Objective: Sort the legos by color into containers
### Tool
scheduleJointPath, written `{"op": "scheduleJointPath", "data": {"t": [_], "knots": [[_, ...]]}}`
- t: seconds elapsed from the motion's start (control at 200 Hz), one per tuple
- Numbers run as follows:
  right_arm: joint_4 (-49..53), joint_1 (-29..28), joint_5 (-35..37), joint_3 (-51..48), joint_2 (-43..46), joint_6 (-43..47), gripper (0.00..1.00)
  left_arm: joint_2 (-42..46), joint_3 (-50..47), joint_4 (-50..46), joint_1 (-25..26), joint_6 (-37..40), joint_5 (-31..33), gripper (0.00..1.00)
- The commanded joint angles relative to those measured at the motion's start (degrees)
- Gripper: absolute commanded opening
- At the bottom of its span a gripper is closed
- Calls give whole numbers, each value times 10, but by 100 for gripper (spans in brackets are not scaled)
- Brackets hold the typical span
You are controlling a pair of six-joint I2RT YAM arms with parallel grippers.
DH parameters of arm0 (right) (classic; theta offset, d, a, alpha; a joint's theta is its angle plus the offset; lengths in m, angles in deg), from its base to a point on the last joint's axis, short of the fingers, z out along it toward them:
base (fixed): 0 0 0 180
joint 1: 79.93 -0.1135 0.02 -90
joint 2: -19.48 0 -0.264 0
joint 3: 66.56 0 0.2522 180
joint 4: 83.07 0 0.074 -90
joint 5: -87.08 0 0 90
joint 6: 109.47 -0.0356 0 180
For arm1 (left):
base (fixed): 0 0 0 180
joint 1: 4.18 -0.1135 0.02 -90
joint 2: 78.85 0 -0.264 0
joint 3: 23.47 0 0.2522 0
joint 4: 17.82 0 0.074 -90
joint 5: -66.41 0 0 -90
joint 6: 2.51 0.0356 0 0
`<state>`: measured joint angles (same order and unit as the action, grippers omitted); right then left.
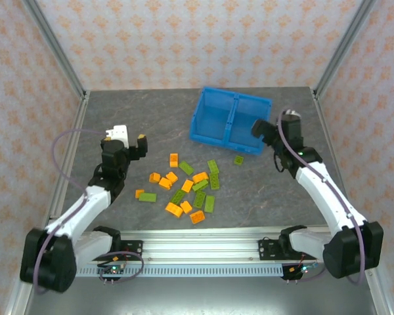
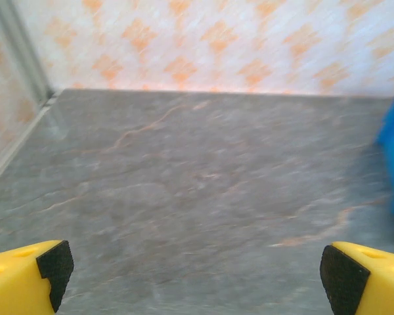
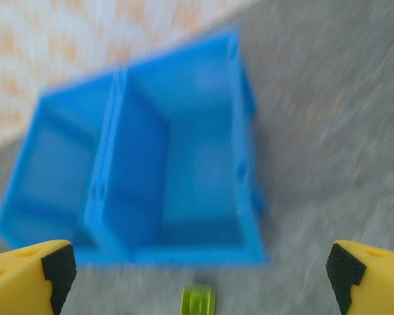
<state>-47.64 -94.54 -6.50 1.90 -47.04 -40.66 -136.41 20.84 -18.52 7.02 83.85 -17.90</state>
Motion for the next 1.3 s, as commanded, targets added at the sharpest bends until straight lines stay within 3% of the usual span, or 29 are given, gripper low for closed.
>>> {"op": "scheduleJointPath", "data": {"t": [0.0,0.22,0.43,0.546,0.616,0.831,1.056,1.191,1.296], "knots": [[152,-45,-42,24,-39,-25,99,69,35,-164,50,-48,-71,100],[152,-117,-14,33,-130,-50,99,151,154,-348,133,-34,-229,100],[59,-120,21,25,-205,-88,99,131,284,-562,175,123,-346,100],[26,-127,63,37,-251,-101,96,112,272,-605,188,224,-445,99],[14,-127,77,46,-279,-103,92,105,249,-585,204,243,-476,99],[-11,-128,59,63,-346,-113,71,83,208,-525,262,256,-451,100],[-25,-128,58,63,-370,-112,51,100,166,-494,265,247,-373,100],[-27,-132,61,51,-351,-109,38,140,139,-471,265,243,-350,100],[-16,-146,84,42,-305,-102,34,172,119,-454,265,244,-325,100]]}}
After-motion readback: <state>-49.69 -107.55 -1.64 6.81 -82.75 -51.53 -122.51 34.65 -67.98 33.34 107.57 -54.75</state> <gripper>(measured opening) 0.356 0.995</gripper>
